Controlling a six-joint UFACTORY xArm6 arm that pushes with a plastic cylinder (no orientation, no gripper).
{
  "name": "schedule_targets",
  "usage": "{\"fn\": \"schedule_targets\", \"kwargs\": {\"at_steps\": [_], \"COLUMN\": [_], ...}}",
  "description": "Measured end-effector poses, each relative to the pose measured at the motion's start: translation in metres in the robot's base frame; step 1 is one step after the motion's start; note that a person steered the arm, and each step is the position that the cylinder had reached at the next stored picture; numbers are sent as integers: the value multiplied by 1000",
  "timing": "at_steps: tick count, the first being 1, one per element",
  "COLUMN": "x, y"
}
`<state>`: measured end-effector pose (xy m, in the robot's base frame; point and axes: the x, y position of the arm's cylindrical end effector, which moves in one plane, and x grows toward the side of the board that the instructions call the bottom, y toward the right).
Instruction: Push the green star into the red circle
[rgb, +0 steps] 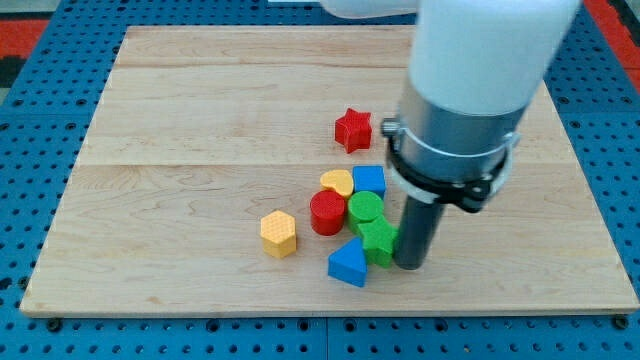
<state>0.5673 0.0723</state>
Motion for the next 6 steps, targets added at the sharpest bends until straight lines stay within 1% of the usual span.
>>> {"fn": "schedule_targets", "kwargs": {"at_steps": [4, 5, 6], "x": [-47, -61, -79], "y": [-86, -77, -86]}}
